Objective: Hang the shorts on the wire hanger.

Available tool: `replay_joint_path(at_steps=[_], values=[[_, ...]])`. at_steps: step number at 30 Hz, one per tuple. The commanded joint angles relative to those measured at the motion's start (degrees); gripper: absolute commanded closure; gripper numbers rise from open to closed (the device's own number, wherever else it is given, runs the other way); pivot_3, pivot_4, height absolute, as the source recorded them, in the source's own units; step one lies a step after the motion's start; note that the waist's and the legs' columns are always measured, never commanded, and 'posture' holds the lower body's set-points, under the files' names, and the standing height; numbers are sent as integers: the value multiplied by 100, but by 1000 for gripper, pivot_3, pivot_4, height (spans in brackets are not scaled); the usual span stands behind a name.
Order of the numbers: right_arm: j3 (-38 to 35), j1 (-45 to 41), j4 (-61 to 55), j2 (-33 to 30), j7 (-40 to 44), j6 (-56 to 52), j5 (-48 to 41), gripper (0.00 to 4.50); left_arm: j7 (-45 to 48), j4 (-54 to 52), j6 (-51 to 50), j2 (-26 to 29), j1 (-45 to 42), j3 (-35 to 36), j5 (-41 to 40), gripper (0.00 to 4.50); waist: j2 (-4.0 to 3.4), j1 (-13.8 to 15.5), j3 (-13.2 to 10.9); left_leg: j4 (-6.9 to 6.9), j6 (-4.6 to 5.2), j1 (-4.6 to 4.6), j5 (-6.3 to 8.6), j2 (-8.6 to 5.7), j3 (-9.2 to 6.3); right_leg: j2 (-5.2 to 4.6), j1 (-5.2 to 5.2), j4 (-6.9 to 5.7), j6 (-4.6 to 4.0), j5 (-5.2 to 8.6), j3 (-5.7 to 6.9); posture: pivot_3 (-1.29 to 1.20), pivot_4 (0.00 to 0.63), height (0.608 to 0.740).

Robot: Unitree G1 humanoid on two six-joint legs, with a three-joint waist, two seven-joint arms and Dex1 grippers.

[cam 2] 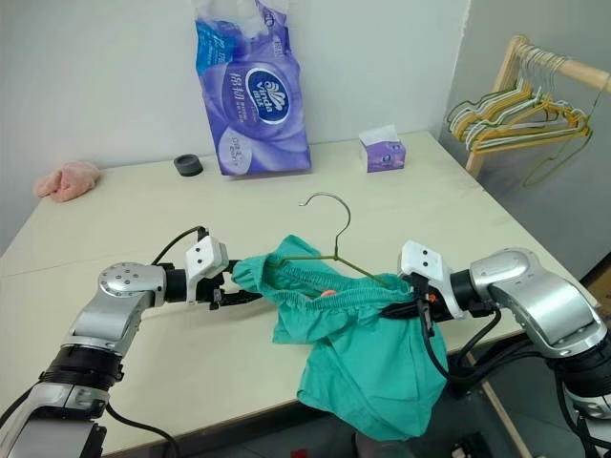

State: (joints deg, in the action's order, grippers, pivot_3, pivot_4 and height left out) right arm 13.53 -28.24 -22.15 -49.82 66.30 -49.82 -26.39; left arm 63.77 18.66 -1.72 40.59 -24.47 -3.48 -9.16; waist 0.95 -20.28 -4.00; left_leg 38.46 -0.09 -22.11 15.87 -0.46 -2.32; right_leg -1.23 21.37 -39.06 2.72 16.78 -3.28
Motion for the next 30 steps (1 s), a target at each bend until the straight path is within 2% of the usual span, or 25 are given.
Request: replay_joint_path(at_steps=[1, 6, 10, 13, 19, 23, 30], values=[[-354, -154, -39, 170, -238, -165, -246, 4500, -464, 101, 357, 142, 69, 472, 45, 637, -1, -15, 0, -1, 0, 0, 0, 0, 0, 0, 1, 0, 0, 0, 0, -370, 23, 740], [-659, -85, 23, 486, -766, -588, -457, 4500, -597, -304, -274, 269, 421, 1059, -493, 637, -1, -28, 0, -3, 0, 0, 0, 2, -1, 1, 3, -2, 0, 0, 1, -371, 27, 740], [-1149, -16, 128, 866, -1577, -1191, -575, 4500, -40, -1699, -1790, 527, 1002, 1221, -1552, 637, -1, -10, 0, -2, 0, -7, 0, 2, -2, 0, 4, -2, 0, 0, 1, -370, 33, 740], [-1325, 138, 89, 804, -1813, -1370, -545, 4500, 70, -2389, -2363, 669, 1087, 1189, -1928, 64, -3, 58, -1, 4, 0, -11, 0, -2, -2, -3, 3, -1, 0, 0, 1, -376, 37, 740], [-1992, 829, -41, 691, -2533, -1690, -419, 4500, 209, -3146, -2925, 511, 304, 674, -2289, 25, -11, 190, -6, 29, 0, -24, 0, -5, -2, -1, 0, -2, 0, 0, 5, -420, 51, 740], [-2700, 1468, -344, 691, -2896, -2216, -575, 4500, 458, -3146, -2972, 325, -137, 241, -2297, 25, -27, 114, -11, 31, 1, -24, 1, -6, 8, 7, 1, -1, 1, 0, -7, -470, 60, 740], [-4353, 2398, -722, 1114, -3678, -3087, -497, 4500, 623, -2941, -3048, -225, -800, -327, -2298, 25, -44, -85, -23, 29, 2, -24, 2, -2, 15, 30, 0, 1, 4, 3, -14, -549, 79, 740]])
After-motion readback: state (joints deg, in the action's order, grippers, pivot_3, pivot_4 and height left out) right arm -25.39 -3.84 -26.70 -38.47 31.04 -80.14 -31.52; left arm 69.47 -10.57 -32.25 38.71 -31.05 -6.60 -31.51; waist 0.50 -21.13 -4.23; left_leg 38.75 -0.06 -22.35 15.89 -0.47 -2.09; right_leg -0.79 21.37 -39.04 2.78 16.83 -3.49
